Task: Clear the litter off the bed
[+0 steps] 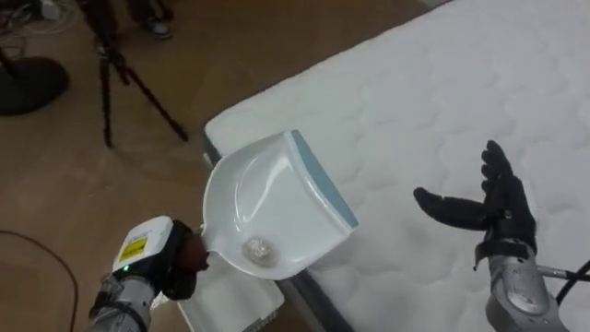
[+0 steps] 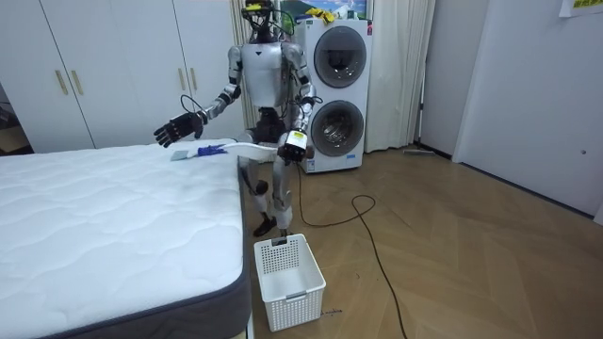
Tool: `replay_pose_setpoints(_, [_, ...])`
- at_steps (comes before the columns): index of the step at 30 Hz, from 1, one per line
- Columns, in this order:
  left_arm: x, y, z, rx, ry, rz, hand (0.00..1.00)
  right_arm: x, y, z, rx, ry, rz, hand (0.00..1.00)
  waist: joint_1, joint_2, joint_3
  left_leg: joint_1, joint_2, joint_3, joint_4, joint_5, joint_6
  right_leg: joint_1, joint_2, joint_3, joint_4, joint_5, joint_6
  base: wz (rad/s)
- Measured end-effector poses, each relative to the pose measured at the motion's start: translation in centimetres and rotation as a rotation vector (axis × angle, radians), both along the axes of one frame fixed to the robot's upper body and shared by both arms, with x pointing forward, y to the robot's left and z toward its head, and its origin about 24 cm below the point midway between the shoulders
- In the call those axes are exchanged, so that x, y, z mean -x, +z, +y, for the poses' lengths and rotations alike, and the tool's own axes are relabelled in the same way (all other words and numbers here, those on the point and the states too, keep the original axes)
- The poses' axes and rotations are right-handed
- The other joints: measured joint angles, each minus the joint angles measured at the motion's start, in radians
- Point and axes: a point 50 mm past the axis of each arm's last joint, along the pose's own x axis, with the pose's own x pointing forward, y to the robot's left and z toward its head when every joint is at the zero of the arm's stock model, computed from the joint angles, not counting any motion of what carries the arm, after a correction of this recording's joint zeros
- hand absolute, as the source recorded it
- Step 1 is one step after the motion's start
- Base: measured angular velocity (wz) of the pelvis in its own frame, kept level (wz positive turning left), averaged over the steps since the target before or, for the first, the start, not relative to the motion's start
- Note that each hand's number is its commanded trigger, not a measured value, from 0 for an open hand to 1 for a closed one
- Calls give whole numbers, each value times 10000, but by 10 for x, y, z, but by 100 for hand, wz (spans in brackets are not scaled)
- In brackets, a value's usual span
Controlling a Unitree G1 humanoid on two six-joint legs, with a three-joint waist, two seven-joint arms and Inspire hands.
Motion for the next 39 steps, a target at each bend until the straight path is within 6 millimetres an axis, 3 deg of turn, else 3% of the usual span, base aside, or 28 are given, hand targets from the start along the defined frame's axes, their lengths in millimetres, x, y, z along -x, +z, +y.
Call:
replay_pose_setpoints(1, [-1, 0, -1, 27, -44, -31, 100, 2, -2, -1, -82, -30, 70, 0, -59, 6, -2, -78, 216, 658, -48, 105, 99, 40, -24, -311, -11, -43, -11, 125])
replay_pose_setpoints(2, [0, 0, -2, 88, -96, -21, 100, 5, -7, -2, -308, -138, 299, 0, -130, -20, 18, -122, 645, 2085, -164, 179, 278, 80, -60, -741, 19, -198, -37, 90])
replay_pose_setpoints(3, [1, -3, -3, 190, -43, 76, 100, 7, -10, -4, -486, -244, 421, 0, 2, 15, 13, -211, 933, 3059, -16, 87, 322, 90, -103, -1001, 124, -318, -71, 62])
replay_pose_setpoints(5, [4, -7, -6, 323, 33, 226, 100, 6, -10, -4, -517, -198, 395, 0, 115, 126, 1, -349, 1039, 3415, 234, -118, 145, 110, -143, -1222, 232, -440, -9, 23])
replay_pose_setpoints(6, [4, -7, -7, 397, 46, 220, 100, 6, -10, -3, -547, -150, 385, 0, 123, 147, -6, -357, 898, 3279, 55, -135, 131, 98, -163, -1307, 339, -492, 89, 48])
replay_pose_setpoints(7, [3, -8, -8, 552, 111, 204, 100, 6, -10, -3, -551, -131, 380, 0, 61, 135, -1, -321, 672, 3012, -142, -24, 271, 54, -112, -1188, 369, -518, 153, 51])
replay_pose_setpoints(9, [3, -8, -11, 698, 154, 187, 100, 5, -9, -4, -551, -172, 350, 0, 79, 119, -4, -196, 471, 2884, -441, 117, 318, 18, -19, -750, 316, -535, 101, 42])
replay_pose_setpoints(10, [3, -8, -11, 726, 151, 178, 100, 5, -8, -4, -535, -148, 289, 0, 89, 96, -18, -62, 311, 2778, -735, 287, 197, 45, -40, -691, 198, -513, 83, 35])
replay_pose_setpoints(12, [2, -7, -12, 739, 114, 113, 100, 4, -6, -3, -523, -115, 106, 0, 249, 92, -18, 38, 217, 2743, -1119, 474, -43, 75, -64, -753, -1, -413, 86, 24])
replay_pose_setpoints(13, [1, -7, -12, 753, 112, 95, 100, 4, -6, -3, -528, -102, 70, 0, 308, 80, -14, 72, 205, 2743, -1207, 524, -36, 75, -79, -762, -25, -401, 83, 14])
replay_pose_setpoints(16, [1, -6, -11, 829, 152, 64, 100, 1, -4, 0, -547, 118, -80, 0, 621, 57, -21, 83, 166, 2643, -1338, 702, 243, 70, -36, -818, -60, -407, 73, 8])
replay_pose_setpoints(18, [1, -6, -11, 833, 156, 44, 100, -6, 1, 2, -596, 310, -295, 0, 672, 60, -23, 83, 158, 2562, -1343, 758, 680, 136, 5, -930, -99, -429, 52, 16])
replay_pose_setpoints(26, [-7, 0, -12, 933, 17, -323, 100, -11, 5, 3, -674, 240, -508, 0, 691, 22, -34, 182, -22, 2351, -1230, 569, 831, 395, -79, -1056, 182, -529, 114, 10])
replay_pose_setpoints(29, [-8, 1, -13, 953, -77, -371, 100, -9, 3, 1, -738, -19, -443, 0, 641, 45, -28, 231, -152, 1931, -715, 98, 1010, 63, -395, -819, 1750, -715, 197, 11])
replay_pose_setpoints(31, [-7, 0, -16, 1030, -212, -394, 100, -9, 4, -1, -672, -210, -462, 0, 610, 85, 3, 434, -470, 1116, -575, 29, 1106, -623, -578, -76, 3425, -744, 194, 4])
replay_pose_setpoints(32, [-7, 1, -16, 1077, -221, -422, 100, -9, 4, -1, -665, -220, -456, 0, 603, 124, 32, 539, -619, 647, -537, 14, 1132, -1113, -494, 447, 4233, -811, 121, 8])
replay_pose_setpoints(34, [-7, 1, -15, 1058, -225, -428, 100, -7, 1, 0, -653, -229, -340, 0, 511, 267, 125, 794, -745, -138, -636, 22, 1118, -1697, -103, 938, 4547, -811, 77, 25])
replay_pose_setpoints(35, [-7, 1, -14, 1032, -217, -406, 100, -5, -2, 0, -680, -240, -224, 0, 297, 420, 215, 1085, -784, -938, -886, 205, 844, -1917, 249, 1144, 4177, -759, -7, 71])
replay_pose_setpoints(36, [-6, 0, -13, 983, -217, -342, 100, 1, -7, 1, -684, -265, 13, 0, 9, 411, 186, 1595, -980, -2197, -1758, 672, -19, -2084, 557, 1415, 3219, -549, -269, 86])
replay_pose_setpoints(37, [-6, 0, -11, 974, -196, -330, 100, 3, -9, 1, -722, -280, 100, 0, -253, 101, 129, 1601, -1002, -2053, -1652, 605, -145, -2155, 325, 1481, 2725, -423, -265, 130])
replay_pose_setpoints(38, [-14, 7, -7, 913, -380, -597, 100, 1, -6, 2, -702, -323, -78, 0, -558, 77, 215, 692, -34, 67, 933, -1083, 176, -2458, 92, 1637, 2604, -407, 229, 119])
replay_pose_setpoints(39, [-22, 11, -6, 771, -584, -674, 100, 0, -5, 0, -762, -468, -103, 0, -516, 74, 249, 61, 73, 610, 2110, -1936, 355, -2881, 18, 1950, 2987, -440, 765, 95])
